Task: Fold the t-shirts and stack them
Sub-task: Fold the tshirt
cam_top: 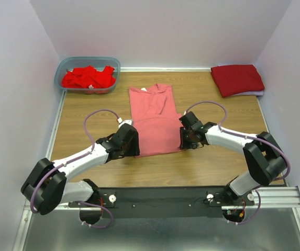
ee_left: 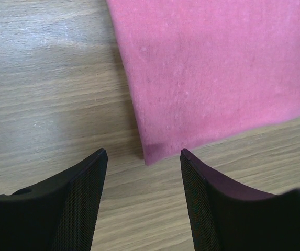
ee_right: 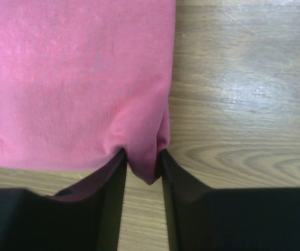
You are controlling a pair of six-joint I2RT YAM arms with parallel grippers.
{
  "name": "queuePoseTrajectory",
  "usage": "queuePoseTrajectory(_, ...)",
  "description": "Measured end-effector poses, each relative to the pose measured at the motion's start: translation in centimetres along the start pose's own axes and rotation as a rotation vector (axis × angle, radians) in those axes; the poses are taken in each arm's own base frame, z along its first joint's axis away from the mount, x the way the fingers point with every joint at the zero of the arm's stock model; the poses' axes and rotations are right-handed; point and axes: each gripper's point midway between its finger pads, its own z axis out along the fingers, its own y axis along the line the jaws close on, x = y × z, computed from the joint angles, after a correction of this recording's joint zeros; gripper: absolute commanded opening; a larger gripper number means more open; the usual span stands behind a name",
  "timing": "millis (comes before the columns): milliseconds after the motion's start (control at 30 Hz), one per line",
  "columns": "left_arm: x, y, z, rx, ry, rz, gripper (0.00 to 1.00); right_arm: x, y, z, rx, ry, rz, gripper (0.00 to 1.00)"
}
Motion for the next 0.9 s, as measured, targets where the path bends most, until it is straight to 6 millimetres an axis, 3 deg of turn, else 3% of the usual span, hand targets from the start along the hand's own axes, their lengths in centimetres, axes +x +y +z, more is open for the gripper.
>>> queuePoseTrajectory(267,0.3,0.5,-0.1,-0.025,0.010,-0.006,0.63,-0.3,0.5,0.3,-0.026,-0.025,0.017,0.06)
queuePoseTrajectory(333,0.4,0.6,-0.1,-0.031,0.014,-0.010,0.63,-0.3,0.6,0.2,-0.030,-0.031,0.018,0.03)
queuePoseTrajectory(567,0.9,0.7,0.2,-0.061,0.052,-0.015,0.58,-0.2,0.8,0.2,-0.033,-0.039,0.002,0.02)
queuePoseTrajectory(900,0.2,-1.0,0.7,-0.081,0.085,-0.013,0.56,-0.1,1.4,0.3,-0.036,-0.048,-0.039,0.02)
